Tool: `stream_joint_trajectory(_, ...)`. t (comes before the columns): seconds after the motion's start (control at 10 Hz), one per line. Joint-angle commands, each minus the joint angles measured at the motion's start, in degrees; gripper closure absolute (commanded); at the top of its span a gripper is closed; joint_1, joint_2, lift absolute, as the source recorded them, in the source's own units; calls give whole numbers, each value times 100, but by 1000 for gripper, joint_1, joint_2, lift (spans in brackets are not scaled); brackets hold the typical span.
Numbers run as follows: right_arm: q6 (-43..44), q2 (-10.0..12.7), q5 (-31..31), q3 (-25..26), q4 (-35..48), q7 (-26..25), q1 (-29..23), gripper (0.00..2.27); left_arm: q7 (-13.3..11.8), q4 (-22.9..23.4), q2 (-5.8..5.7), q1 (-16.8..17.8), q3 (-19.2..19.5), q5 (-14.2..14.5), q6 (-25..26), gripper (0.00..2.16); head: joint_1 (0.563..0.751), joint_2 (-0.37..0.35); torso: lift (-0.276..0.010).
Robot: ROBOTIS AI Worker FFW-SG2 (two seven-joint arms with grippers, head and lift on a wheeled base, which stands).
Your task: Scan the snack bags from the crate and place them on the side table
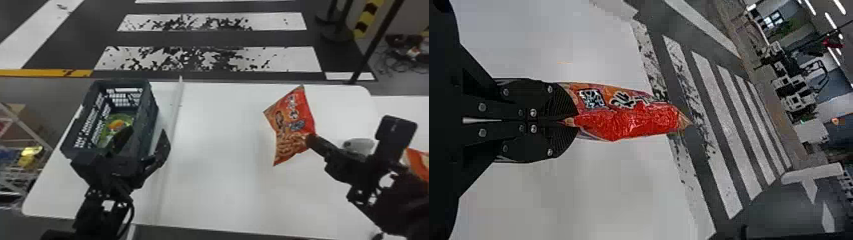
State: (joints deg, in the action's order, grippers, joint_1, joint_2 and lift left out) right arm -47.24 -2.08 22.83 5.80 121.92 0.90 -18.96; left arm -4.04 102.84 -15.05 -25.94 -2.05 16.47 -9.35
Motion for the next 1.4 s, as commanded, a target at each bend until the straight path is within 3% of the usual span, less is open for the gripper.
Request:
stream_joint_trajectory(0.0, 263, -152, -1712, -914, 219, -345, -81, 2260, 0, -1, -7, 1, 3, 14, 0, 29, 695, 58, -50)
stream_joint_trajectory(0.2, 333, -645, -3724, -2303, 25, -1162, 7, 2260, 0, -1, -7, 1, 3, 14, 0, 29, 695, 59, -50)
stream_joint_trajectory(0.6, 298, -847, -6475, -3876, -1372, -1619, 367, 2260, 0, -18, -69, 1, 3, 58, 0, 29, 695, 106, -50)
stream_joint_trajectory(0.8, 69, -908, -7556, -4421, -2058, -1276, 525, 2260, 0, -27, -69, 10, -6, 67, 0, 29, 695, 139, -50)
stream_joint_trajectory(1.0, 104, -908, -7899, -4606, -2321, -512, 569, 2256, 0, -27, -86, 18, -6, 93, 0, 29, 695, 161, -50)
stream_joint_trajectory(1.2, 87, -917, -7846, -4650, -2198, -28, 516, 1538, 0, -27, -86, 18, -6, 102, -18, 29, 695, 188, -50)
stream_joint_trajectory(1.3, 69, -917, -7706, -4623, -2093, 51, 473, 562, 0, -27, -86, 18, -6, 102, 0, 29, 695, 194, -50)
